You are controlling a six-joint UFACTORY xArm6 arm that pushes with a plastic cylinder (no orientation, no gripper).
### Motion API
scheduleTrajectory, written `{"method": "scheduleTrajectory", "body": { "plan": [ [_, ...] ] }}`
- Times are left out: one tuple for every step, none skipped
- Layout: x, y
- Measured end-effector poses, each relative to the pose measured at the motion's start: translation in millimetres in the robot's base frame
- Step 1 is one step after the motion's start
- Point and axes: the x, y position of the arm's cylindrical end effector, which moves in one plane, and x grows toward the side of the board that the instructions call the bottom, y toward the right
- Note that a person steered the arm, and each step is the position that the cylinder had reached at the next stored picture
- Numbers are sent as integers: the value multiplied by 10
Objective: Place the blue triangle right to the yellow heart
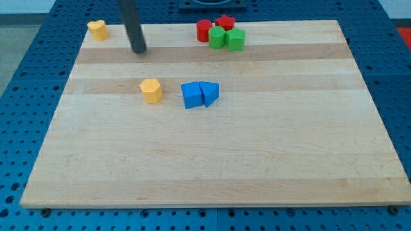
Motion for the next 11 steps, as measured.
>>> {"method": "scheduleTrajectory", "body": {
  "plan": [
    [332,686],
    [544,1593],
    [1050,2064],
    [1419,1853],
    [1167,1363],
    [734,797],
    [531,483],
    [671,567],
    [807,377],
    [608,-93],
    [123,-508]
  ]
}}
